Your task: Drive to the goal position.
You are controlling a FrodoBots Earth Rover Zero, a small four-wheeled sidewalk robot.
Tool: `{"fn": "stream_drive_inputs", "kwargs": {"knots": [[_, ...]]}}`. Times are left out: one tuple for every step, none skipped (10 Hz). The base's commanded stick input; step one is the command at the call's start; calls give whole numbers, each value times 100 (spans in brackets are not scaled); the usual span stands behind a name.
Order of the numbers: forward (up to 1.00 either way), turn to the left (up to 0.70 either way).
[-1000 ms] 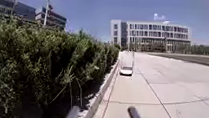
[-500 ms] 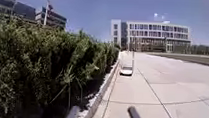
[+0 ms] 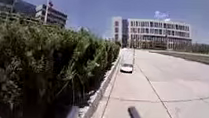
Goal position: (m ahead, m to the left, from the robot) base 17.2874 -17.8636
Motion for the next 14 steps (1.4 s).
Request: {"fn": "stream_drive_inputs", "kwargs": {"knots": [[0,-63],[0,-62],[0,-62],[0,-62],[0,-61],[0,-62],[0,-43],[0,-3],[0,0],[0,-13],[0,-41],[0,-62],[0,-62],[0,-62]]}}
